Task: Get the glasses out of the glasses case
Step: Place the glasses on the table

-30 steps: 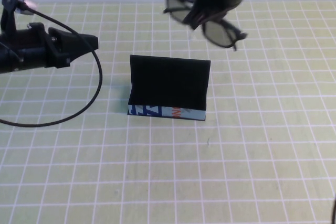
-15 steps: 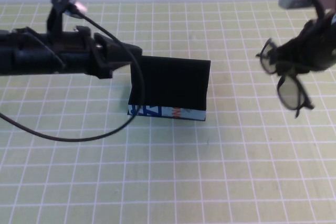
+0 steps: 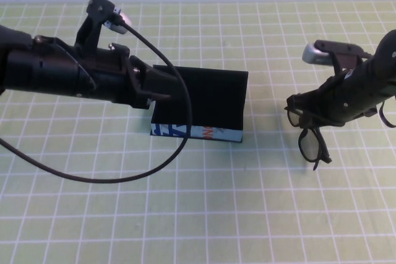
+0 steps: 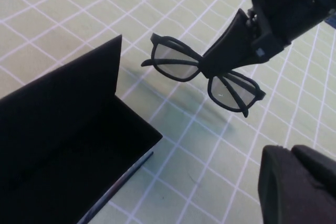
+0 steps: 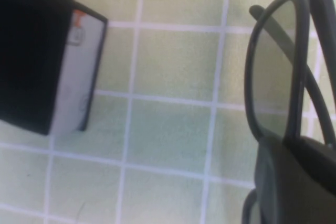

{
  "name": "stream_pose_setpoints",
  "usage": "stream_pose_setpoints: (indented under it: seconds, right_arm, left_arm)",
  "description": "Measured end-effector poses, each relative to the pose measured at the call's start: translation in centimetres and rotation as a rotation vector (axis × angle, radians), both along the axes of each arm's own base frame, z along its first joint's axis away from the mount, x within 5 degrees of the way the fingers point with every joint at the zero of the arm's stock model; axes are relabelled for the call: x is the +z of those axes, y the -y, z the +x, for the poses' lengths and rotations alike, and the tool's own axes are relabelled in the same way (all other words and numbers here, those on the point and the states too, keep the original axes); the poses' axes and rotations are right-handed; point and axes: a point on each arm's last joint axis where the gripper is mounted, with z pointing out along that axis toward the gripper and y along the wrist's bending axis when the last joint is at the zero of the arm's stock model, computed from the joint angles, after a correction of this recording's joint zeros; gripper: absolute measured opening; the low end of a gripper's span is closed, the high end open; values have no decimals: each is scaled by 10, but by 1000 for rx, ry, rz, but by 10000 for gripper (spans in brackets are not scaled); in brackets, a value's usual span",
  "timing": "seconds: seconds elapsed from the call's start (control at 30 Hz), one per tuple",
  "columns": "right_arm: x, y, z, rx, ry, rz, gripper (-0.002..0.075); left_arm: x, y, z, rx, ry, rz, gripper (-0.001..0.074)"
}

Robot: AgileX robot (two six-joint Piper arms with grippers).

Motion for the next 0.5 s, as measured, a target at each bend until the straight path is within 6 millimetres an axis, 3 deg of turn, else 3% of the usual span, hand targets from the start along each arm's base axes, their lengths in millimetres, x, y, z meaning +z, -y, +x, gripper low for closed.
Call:
stream_pose_setpoints:
  seconds: [0.13, 0.37, 0.5]
  right_arm:
    - [-6, -1, 3, -3, -7, -3, 60]
    - [-4, 0, 5, -2, 14, -9, 272]
    - [3, -1, 6, 17, 8, -14, 282]
  left_arm:
    - [11, -3, -9, -1, 14, 35, -4]
    - [32, -9, -26, -7, 60, 82, -4]
    - [44, -14, -31, 52, 116, 110, -4]
